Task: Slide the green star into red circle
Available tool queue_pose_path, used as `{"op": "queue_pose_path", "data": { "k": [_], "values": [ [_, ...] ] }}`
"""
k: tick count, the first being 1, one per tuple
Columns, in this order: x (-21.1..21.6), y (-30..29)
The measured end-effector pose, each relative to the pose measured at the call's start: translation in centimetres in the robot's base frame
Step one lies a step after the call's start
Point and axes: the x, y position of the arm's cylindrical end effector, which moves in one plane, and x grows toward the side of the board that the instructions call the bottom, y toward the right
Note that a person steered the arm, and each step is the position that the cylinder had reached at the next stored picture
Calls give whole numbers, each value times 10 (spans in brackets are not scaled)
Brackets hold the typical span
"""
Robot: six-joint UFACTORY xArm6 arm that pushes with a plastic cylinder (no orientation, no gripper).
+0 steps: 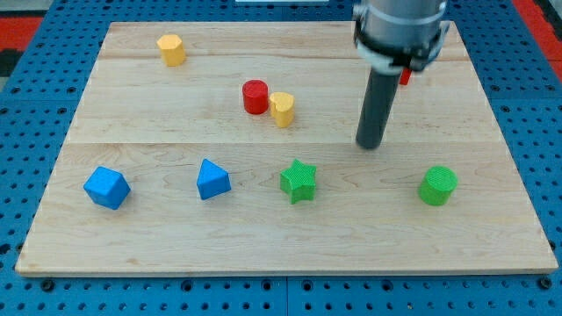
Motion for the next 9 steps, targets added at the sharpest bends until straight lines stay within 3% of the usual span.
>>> {"op": "queue_pose_path", "data": {
  "k": [1,2,3,4,5,6,8,9],
  "values": [
    [48,-18],
    [40,-66],
    [60,-61],
    [77,-101],
    [19,-73],
    [-13,-89],
    [15,-129],
    [-18,-161]
  ]
}}
